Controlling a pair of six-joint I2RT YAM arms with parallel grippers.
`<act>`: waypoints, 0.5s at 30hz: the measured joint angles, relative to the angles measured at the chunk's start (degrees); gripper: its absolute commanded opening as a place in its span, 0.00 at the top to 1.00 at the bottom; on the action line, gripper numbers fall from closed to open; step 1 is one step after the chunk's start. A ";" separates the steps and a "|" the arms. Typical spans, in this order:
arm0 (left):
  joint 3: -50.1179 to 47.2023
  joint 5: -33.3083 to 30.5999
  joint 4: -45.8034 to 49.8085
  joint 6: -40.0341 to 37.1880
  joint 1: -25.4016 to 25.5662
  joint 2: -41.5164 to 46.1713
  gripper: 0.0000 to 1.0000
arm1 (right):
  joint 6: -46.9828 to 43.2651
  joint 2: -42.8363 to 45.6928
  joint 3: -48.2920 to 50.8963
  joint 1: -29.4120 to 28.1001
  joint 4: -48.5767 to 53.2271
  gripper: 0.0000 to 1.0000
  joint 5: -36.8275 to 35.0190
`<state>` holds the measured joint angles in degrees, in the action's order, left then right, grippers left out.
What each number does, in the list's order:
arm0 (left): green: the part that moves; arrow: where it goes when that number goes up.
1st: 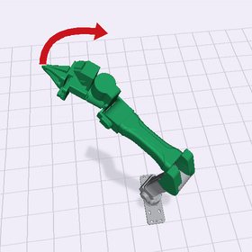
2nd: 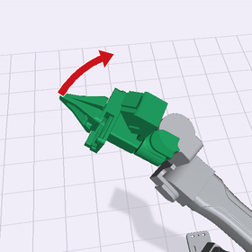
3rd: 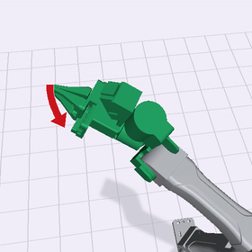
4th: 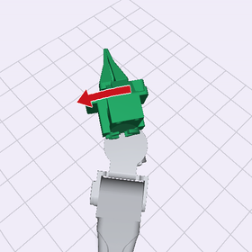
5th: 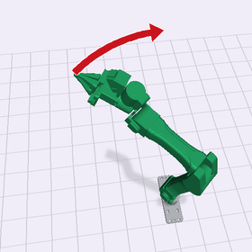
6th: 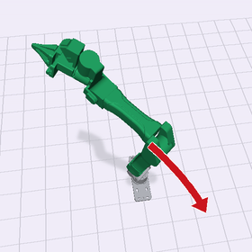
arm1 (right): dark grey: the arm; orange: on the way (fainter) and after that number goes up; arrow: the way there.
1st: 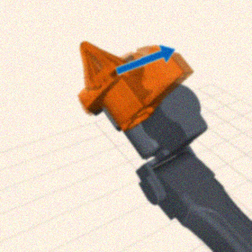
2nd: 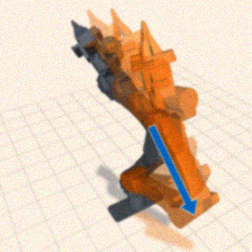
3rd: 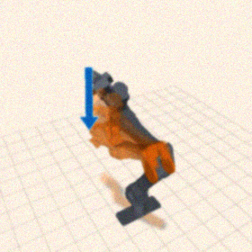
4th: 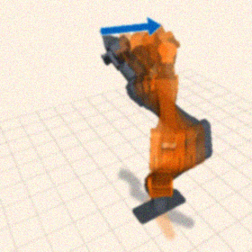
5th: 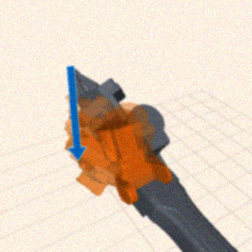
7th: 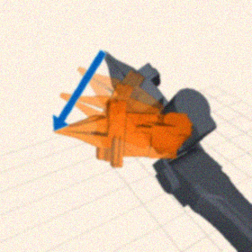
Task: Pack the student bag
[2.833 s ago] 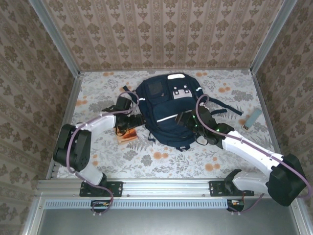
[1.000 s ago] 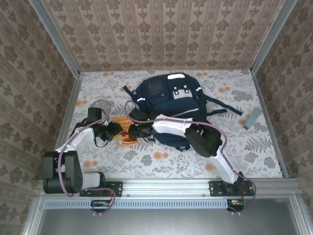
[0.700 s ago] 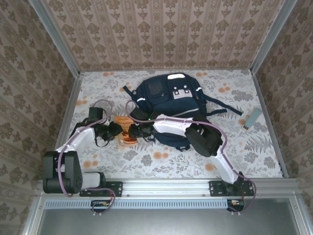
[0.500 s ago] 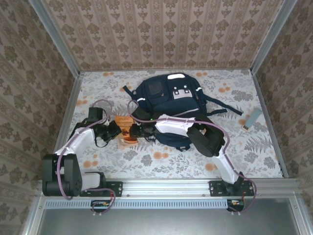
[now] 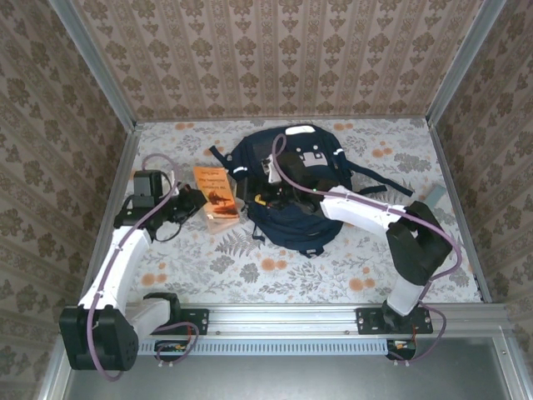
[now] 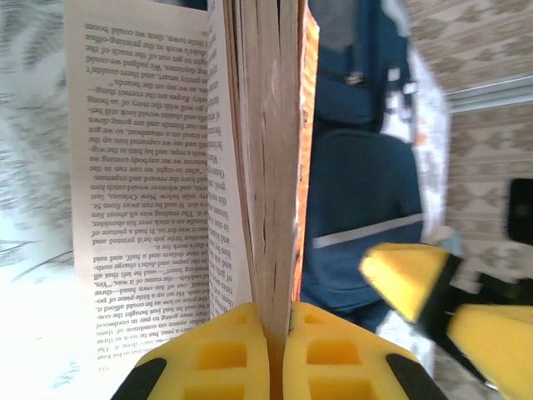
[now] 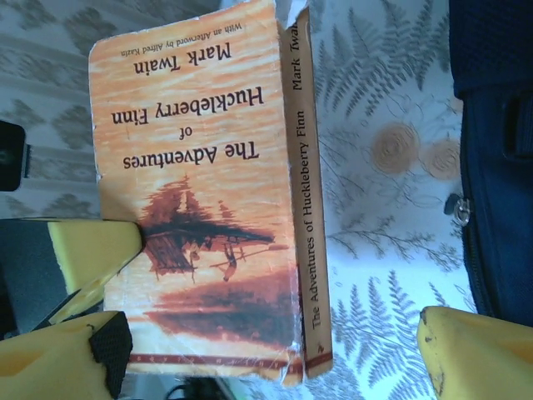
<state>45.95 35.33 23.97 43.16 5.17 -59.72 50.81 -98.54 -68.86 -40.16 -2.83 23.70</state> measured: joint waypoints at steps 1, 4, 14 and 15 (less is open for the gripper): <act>0.42 1.33 -1.07 1.29 0.00 0.00 0.96 | 0.50 0.17 0.68 0.37 -0.98 0.08 0.68; 1.49 4.94 -4.79 5.18 0.15 0.00 0.96 | 1.75 0.17 1.99 0.81 -2.51 0.08 2.32; 3.89 8.61 -12.33 12.11 2.73 -1.25 0.98 | 8.09 0.17 3.67 1.07 -13.86 0.18 9.42; 3.89 8.59 -13.07 12.74 2.93 -1.62 0.98 | 9.35 0.15 4.28 1.05 -15.80 0.19 9.92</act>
<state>49.84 43.92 10.90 55.90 8.10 -61.34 60.16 -98.39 -64.58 -39.11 -18.63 33.63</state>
